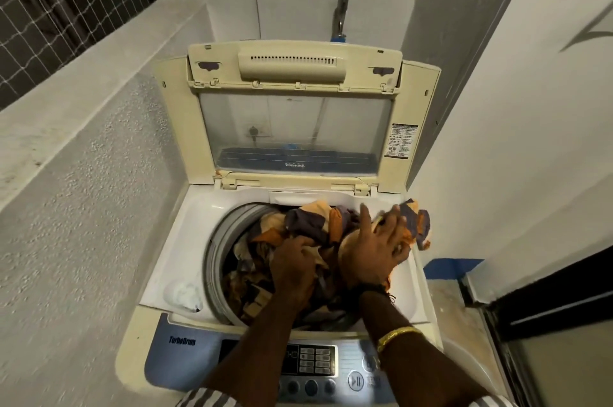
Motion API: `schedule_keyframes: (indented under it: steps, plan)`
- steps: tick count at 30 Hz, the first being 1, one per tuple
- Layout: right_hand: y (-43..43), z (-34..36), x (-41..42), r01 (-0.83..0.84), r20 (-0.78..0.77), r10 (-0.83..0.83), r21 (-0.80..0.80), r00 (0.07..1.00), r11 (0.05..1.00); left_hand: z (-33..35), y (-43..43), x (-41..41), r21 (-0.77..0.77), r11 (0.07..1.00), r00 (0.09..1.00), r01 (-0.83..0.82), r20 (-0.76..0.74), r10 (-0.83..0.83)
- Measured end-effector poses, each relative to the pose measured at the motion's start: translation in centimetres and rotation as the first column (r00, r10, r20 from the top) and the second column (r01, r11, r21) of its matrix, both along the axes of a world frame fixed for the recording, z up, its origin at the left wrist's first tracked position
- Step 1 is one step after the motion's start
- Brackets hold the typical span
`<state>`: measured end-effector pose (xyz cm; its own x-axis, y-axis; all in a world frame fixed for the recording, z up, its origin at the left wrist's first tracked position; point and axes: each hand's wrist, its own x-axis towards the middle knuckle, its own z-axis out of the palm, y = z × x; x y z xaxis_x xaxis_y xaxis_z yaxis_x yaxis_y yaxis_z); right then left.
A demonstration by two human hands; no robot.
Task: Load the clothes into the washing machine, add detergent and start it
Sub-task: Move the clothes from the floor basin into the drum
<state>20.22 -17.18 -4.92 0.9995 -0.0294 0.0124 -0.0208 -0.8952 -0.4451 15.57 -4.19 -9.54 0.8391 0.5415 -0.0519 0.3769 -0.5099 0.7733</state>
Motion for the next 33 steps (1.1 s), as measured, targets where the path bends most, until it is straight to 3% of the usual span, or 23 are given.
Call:
schedule_keyframes:
  steps: [3,5,8,11,15,17,22,24,26,33]
  plan:
    - [-1.4,-2.1,-0.4,-0.012,-0.064,0.008,-0.065,0.998,0.998,0.1,-0.4,-0.1,0.014,1.000,1.000,0.002,-0.006,-0.002]
    - [-1.6,-3.3,-0.9,0.009,-0.052,-0.010,-0.018,0.999,1.000,0.3,-0.7,-0.3,-0.002,1.000,1.000,0.013,0.011,-0.013]
    - [-0.7,-4.2,-1.5,-0.093,0.077,0.082,0.150,0.994,0.984,1.0,-0.9,-0.4,-0.038,0.999,0.999,0.013,0.038,-0.012]
    - [1.5,-2.4,-2.4,-0.186,0.137,0.139,0.431,0.981,0.883,1.5,-0.6,-0.6,-0.045,0.999,0.997,0.026,0.080,-0.022]
    - [4.1,-1.8,-2.2,-0.152,-0.031,0.226,0.649,0.974,0.746,1.2,0.7,-0.7,-0.033,0.999,0.990,-0.021,0.142,0.026]
    - [5.1,-2.4,-1.4,-0.057,-0.109,0.189,0.710,0.976,0.702,1.1,1.4,-0.8,-0.038,0.998,0.990,-0.040,0.135,0.045]
    - [5.5,-4.8,0.3,-0.058,-0.289,0.242,0.525,0.926,0.849,0.1,2.0,-0.9,-0.048,0.998,0.994,-0.040,0.102,0.045]
    - [5.3,-6.1,1.0,-0.185,-0.358,0.266,0.245,0.895,0.952,-0.5,2.0,-0.5,-0.049,0.999,0.998,-0.014,0.060,0.017]
    - [5.2,-8.1,1.8,-0.273,-0.425,0.278,0.073,0.862,0.959,-1.2,2.1,0.1,-0.039,0.999,1.000,0.025,0.006,-0.025]
    - [5.6,-10.0,2.2,-0.302,-0.537,0.446,0.338,0.716,0.891,-2.3,3.1,1.4,-0.038,0.999,0.994,0.024,-0.106,-0.028]
